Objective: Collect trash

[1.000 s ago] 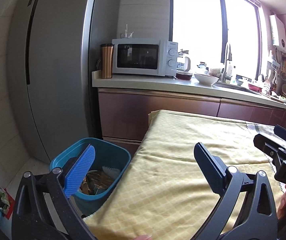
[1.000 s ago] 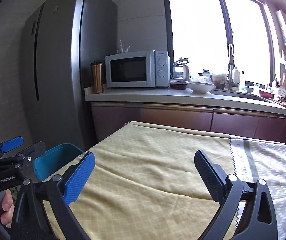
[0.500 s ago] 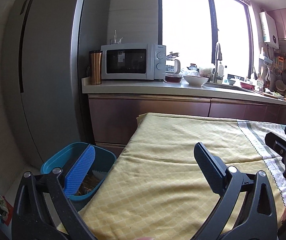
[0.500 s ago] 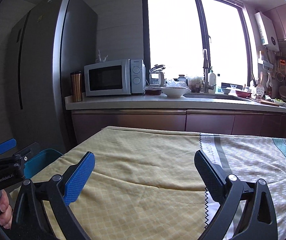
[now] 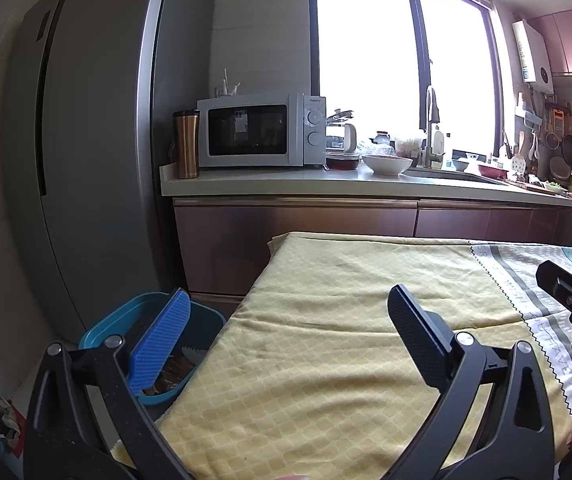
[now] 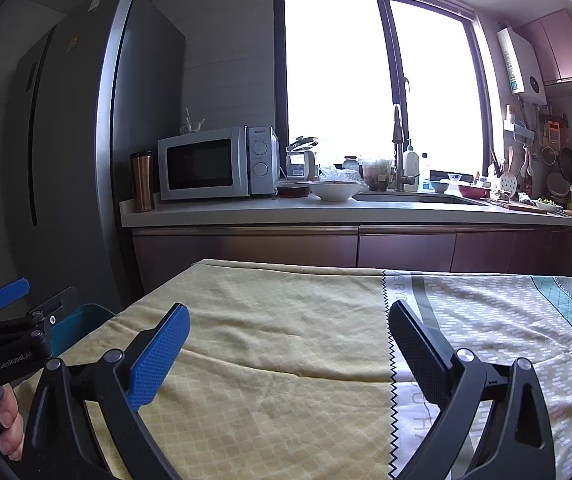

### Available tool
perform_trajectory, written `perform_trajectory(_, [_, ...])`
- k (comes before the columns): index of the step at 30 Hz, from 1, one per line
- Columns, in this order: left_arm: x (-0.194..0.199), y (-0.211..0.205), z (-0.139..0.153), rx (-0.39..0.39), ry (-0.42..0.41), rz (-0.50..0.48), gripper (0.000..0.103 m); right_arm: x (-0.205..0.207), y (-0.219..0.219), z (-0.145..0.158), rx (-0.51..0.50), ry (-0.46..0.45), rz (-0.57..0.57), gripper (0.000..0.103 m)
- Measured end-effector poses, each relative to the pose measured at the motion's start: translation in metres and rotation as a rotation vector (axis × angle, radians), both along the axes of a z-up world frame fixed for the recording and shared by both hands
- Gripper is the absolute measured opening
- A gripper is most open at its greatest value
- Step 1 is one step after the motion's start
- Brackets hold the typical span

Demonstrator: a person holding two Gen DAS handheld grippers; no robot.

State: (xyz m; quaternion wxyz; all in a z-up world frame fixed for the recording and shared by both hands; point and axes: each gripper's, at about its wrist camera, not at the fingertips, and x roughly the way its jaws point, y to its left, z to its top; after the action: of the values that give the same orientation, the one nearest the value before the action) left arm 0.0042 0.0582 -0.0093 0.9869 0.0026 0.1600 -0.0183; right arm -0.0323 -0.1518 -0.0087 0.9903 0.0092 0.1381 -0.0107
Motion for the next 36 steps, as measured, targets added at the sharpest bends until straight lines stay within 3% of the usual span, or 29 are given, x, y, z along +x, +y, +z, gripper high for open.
perform_trajectory(36, [-0.0049, -0.0010, 0.0019, 0.001, -0.019, 0.018, 0.097, 0.0017, -0.0029, -0.0025, 0.013, 0.008, -0.013, 0.096])
